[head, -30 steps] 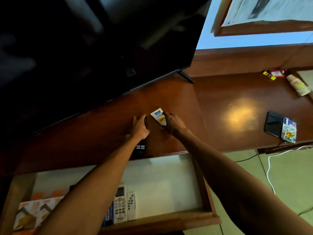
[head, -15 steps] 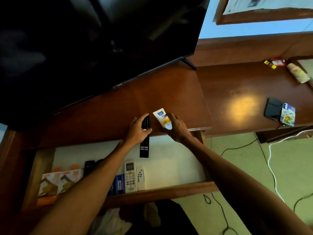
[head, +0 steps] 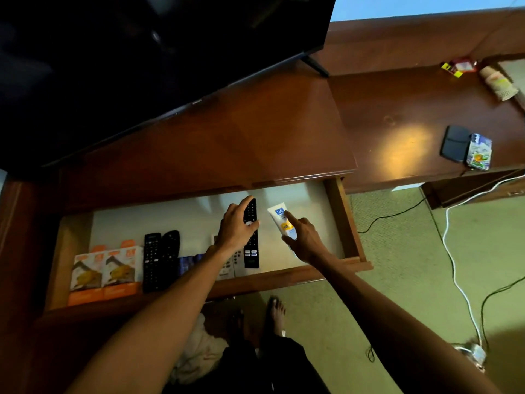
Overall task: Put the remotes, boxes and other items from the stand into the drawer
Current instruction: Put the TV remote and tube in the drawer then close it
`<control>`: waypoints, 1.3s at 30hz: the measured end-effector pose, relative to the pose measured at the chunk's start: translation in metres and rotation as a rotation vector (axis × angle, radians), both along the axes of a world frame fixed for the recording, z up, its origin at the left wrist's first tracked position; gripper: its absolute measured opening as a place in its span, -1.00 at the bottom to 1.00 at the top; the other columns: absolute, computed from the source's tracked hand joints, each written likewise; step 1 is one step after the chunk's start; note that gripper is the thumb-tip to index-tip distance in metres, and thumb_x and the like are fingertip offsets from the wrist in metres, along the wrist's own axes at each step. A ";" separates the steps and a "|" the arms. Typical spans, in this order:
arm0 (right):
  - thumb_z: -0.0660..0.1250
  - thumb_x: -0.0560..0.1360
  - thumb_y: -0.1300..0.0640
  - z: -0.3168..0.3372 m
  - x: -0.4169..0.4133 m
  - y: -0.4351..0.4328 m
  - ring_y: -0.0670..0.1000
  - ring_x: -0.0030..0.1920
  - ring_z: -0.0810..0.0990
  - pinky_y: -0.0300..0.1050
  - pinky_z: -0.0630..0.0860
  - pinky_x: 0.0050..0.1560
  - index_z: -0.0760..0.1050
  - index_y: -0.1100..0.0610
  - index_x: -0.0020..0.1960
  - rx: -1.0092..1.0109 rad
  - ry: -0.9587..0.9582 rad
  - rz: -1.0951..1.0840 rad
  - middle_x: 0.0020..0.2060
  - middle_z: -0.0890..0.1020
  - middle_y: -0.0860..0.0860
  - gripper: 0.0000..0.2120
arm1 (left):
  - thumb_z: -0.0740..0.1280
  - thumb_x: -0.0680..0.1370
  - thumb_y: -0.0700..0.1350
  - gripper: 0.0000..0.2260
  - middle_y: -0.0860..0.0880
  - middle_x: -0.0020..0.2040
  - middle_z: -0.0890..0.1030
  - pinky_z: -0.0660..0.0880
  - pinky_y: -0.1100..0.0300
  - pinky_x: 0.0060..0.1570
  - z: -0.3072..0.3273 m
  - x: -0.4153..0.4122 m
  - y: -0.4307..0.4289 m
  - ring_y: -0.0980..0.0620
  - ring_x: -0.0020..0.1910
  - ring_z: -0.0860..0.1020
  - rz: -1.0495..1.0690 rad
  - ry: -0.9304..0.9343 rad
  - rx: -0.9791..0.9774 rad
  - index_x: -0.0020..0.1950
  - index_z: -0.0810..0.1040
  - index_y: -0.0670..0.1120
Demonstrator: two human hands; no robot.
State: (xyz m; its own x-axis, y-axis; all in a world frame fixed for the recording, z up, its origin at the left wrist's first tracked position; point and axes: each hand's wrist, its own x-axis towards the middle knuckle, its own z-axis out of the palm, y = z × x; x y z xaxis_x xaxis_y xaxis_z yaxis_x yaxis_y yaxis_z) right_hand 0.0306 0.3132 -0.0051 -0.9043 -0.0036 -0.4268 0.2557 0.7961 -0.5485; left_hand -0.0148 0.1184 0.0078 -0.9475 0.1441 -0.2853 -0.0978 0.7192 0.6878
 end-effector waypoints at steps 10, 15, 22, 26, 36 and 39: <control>0.39 0.50 0.13 -0.052 -0.014 -0.002 0.25 0.10 0.54 0.06 0.50 0.11 0.15 0.01 0.54 -0.030 -0.112 -0.024 0.24 0.45 0.25 -0.31 | 0.38 0.53 -0.04 -0.42 -0.16 0.29 0.41 0.48 0.10 0.00 -0.057 -0.013 0.022 -0.16 0.13 0.55 0.052 -0.070 -0.125 0.50 0.22 0.12; 0.40 0.50 0.09 -0.066 -0.013 -0.009 0.26 0.09 0.56 0.10 0.54 0.08 0.16 -0.01 0.52 -0.006 -0.117 -0.030 0.25 0.43 0.23 -0.32 | 0.39 0.52 0.00 -0.39 -0.19 0.33 0.41 0.48 0.02 0.10 -0.075 -0.014 0.016 -0.20 0.17 0.53 0.055 -0.123 -0.217 0.51 0.22 0.09; 0.40 0.48 -0.04 -0.067 -0.013 -0.018 0.24 0.07 0.58 0.08 0.54 0.00 0.16 -0.05 0.50 0.023 -0.161 0.029 0.22 0.48 0.19 -0.32 | 0.45 0.43 0.12 -0.36 -0.14 0.32 0.47 0.35 -0.04 0.18 -0.081 -0.023 -0.001 -0.17 0.31 0.33 -0.104 -0.138 -0.399 0.45 0.32 0.05; 0.42 0.48 -0.01 -0.069 -0.012 -0.015 0.21 0.11 0.56 0.07 0.52 0.10 0.15 -0.03 0.53 -0.055 -0.196 0.036 0.22 0.50 0.19 -0.28 | 0.44 0.45 0.08 -0.36 -0.13 0.35 0.44 0.34 -0.08 0.23 -0.080 -0.028 -0.011 -0.18 0.35 0.30 -0.148 -0.181 -0.407 0.48 0.29 0.12; 0.49 0.42 0.11 -0.069 -0.009 -0.032 0.27 -0.01 0.61 0.21 0.59 0.06 0.14 0.01 0.54 -0.150 -0.243 0.048 0.16 0.53 0.24 -0.20 | 0.34 0.54 0.01 -0.41 -0.09 0.37 0.49 0.37 -0.08 0.20 -0.075 -0.020 -0.024 -0.18 0.32 0.35 -0.193 -0.138 -0.399 0.54 0.22 0.03; 0.48 0.42 0.06 -0.066 -0.008 -0.033 0.25 0.04 0.60 0.17 0.56 0.09 0.15 0.00 0.53 -0.110 -0.247 0.062 0.17 0.54 0.23 -0.21 | 0.31 0.56 0.02 -0.42 -0.12 0.38 0.47 0.37 -0.12 0.26 -0.070 -0.019 -0.030 -0.19 0.35 0.34 -0.202 -0.137 -0.358 0.54 0.20 0.01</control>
State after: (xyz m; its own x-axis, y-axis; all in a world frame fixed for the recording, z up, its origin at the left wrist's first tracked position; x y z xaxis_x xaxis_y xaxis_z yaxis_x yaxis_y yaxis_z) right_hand 0.0231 0.2797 -0.0713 -0.7693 -0.1146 -0.6285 0.3452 0.7533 -0.5598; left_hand -0.0336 0.0886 -0.0627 -0.8606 0.1916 -0.4719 -0.0039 0.9241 0.3822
